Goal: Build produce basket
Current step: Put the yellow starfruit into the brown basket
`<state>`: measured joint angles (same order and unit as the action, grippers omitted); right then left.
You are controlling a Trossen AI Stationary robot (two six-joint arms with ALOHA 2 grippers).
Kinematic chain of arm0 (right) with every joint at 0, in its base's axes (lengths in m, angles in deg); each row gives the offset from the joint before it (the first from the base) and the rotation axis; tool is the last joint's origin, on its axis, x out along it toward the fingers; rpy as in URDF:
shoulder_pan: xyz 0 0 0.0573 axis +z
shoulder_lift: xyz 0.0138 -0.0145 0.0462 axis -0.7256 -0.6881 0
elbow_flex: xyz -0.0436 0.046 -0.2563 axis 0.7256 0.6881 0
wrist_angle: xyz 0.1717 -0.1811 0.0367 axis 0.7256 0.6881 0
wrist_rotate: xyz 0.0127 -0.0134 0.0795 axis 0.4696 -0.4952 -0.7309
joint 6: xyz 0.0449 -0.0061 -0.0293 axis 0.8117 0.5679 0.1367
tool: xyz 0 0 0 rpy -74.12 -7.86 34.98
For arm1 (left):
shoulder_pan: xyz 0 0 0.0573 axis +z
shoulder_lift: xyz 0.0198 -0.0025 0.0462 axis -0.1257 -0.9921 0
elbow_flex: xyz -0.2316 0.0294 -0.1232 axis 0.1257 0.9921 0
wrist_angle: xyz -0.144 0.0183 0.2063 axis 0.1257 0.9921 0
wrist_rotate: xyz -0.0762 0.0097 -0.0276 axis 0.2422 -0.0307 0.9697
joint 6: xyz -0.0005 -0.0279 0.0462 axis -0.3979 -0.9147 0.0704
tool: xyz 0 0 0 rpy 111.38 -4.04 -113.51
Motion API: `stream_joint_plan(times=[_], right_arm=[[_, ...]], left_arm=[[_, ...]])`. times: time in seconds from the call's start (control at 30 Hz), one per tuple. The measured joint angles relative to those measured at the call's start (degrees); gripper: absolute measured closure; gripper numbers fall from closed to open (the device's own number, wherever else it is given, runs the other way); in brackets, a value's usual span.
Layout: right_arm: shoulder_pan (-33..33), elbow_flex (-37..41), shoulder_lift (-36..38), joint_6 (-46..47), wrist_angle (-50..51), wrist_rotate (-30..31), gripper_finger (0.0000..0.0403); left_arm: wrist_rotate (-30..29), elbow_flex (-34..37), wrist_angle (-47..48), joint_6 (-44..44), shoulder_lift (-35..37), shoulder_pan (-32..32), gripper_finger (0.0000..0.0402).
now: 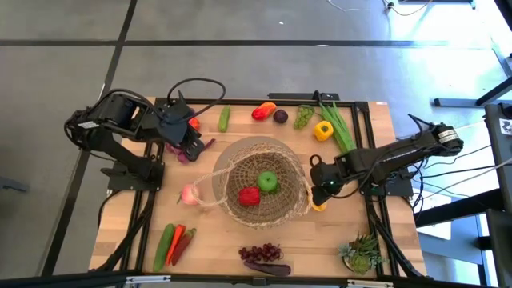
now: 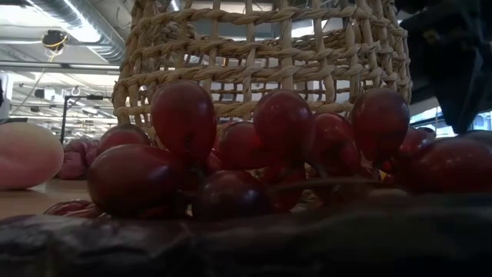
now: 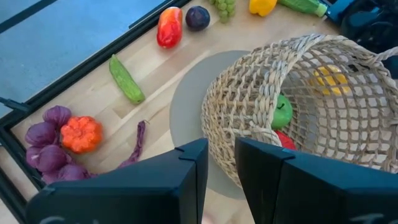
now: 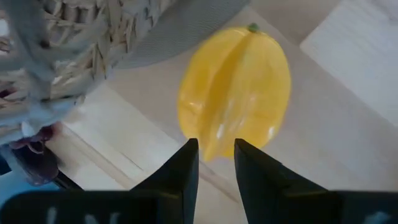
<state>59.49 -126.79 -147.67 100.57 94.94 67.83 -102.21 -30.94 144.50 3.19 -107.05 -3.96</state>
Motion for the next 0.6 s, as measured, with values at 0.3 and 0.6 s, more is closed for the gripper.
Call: stream_joint_plan(times=[0.3, 0.6], right_arm=[[0.0, 3.5, 0.0, -1.2, -4.3, 1.5, 0.0306], [0.0, 6.1, 0.1, -0.4, -6.8, 3.0, 0.0308]], left_arm=[[0.0, 0.0, 0.0, 0.0, 0.0, 0.0, 0.0332], [0.1, 0.0, 0.0, 0.0, 0.0, 0.0, 0.0332]])
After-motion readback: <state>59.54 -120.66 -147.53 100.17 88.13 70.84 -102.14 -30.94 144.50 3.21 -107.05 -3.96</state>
